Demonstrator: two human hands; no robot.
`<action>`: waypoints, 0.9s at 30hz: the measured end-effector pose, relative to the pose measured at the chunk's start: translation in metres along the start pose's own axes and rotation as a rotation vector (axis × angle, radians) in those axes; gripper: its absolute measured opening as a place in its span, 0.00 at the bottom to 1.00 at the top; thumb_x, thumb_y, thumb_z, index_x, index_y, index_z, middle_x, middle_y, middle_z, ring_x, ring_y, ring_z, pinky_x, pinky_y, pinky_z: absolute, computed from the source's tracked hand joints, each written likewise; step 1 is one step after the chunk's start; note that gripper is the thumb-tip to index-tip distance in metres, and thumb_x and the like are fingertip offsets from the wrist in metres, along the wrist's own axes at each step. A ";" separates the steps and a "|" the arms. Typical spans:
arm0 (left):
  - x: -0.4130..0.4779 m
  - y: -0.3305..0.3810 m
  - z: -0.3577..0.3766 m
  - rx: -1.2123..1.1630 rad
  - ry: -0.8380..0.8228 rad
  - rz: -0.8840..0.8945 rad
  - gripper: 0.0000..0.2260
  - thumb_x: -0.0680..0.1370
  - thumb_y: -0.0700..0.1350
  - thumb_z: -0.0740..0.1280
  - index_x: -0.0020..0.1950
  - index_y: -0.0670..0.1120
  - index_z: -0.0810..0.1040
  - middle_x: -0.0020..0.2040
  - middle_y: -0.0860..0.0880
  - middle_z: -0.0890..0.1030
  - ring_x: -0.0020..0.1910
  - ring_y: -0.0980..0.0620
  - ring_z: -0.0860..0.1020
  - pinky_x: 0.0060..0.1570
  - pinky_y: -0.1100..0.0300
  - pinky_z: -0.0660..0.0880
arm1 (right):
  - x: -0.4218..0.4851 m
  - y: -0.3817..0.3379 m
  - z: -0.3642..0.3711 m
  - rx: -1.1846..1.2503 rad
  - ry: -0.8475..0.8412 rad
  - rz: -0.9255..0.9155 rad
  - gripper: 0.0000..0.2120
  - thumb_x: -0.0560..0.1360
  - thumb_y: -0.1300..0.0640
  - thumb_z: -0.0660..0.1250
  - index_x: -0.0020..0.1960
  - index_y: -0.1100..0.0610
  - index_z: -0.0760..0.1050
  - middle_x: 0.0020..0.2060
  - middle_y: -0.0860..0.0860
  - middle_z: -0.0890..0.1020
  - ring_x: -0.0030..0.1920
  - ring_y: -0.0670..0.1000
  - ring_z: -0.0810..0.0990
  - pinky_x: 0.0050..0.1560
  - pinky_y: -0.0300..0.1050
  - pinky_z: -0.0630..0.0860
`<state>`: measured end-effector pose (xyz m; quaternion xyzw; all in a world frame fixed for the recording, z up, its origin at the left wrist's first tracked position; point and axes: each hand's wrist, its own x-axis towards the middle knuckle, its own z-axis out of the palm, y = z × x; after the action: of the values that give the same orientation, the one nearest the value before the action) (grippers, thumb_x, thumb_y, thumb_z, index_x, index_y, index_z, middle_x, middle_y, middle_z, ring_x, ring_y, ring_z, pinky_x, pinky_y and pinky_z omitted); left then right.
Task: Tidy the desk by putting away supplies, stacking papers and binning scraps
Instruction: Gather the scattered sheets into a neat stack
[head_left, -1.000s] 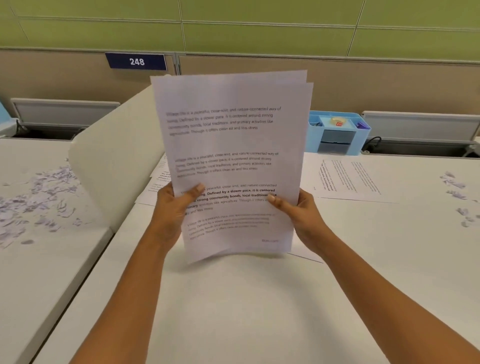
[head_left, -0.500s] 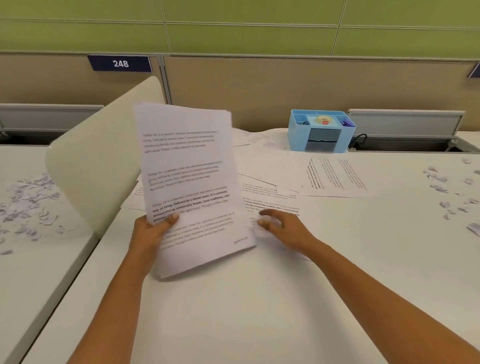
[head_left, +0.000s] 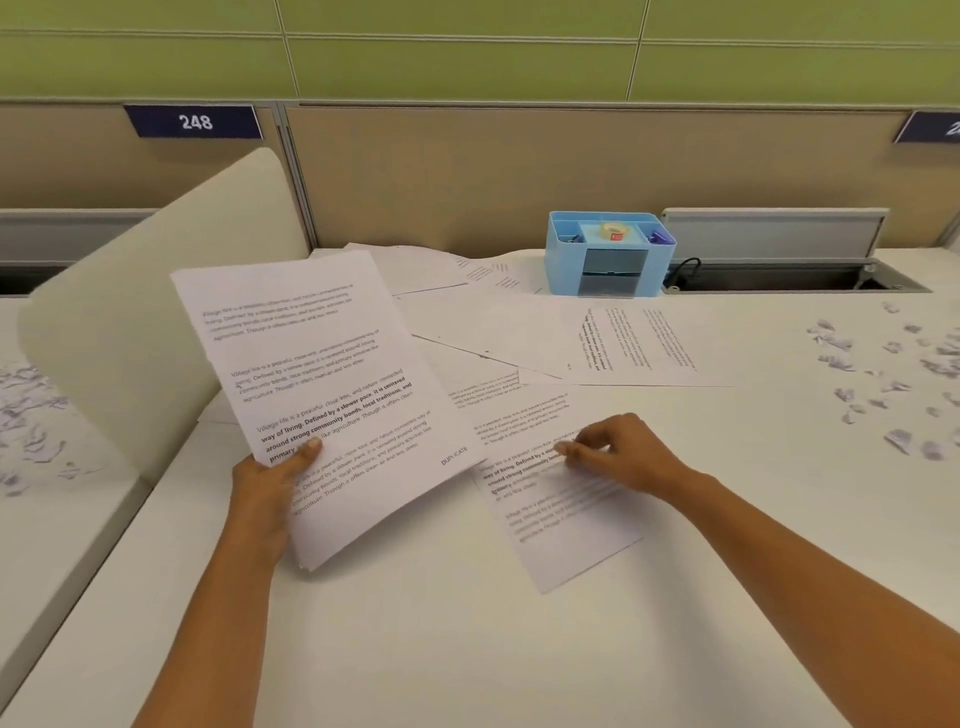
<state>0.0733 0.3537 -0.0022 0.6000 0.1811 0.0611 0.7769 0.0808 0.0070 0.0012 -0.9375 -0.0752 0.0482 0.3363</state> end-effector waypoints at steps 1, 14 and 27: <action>-0.002 -0.002 0.004 0.007 -0.001 -0.005 0.13 0.74 0.35 0.68 0.58 0.43 0.76 0.46 0.50 0.81 0.43 0.52 0.80 0.43 0.57 0.76 | 0.005 0.003 -0.003 -0.033 0.040 -0.003 0.15 0.74 0.45 0.65 0.40 0.55 0.82 0.35 0.51 0.84 0.30 0.47 0.73 0.36 0.38 0.69; -0.030 -0.018 0.027 0.011 0.064 -0.017 0.11 0.74 0.34 0.67 0.55 0.44 0.77 0.47 0.49 0.81 0.44 0.50 0.80 0.47 0.55 0.76 | 0.054 0.053 -0.026 -0.369 -0.093 0.251 0.39 0.75 0.37 0.59 0.76 0.56 0.49 0.76 0.50 0.54 0.75 0.51 0.54 0.72 0.59 0.52; -0.048 -0.015 0.034 0.001 0.109 -0.008 0.10 0.74 0.36 0.67 0.54 0.45 0.78 0.51 0.47 0.80 0.49 0.46 0.79 0.51 0.49 0.78 | 0.023 0.049 -0.029 -0.439 0.007 0.059 0.21 0.75 0.41 0.62 0.63 0.52 0.71 0.61 0.48 0.74 0.63 0.50 0.71 0.61 0.48 0.66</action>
<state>0.0393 0.3035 0.0007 0.5956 0.2253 0.0904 0.7657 0.1127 -0.0445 -0.0084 -0.9902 -0.0554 0.0372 0.1230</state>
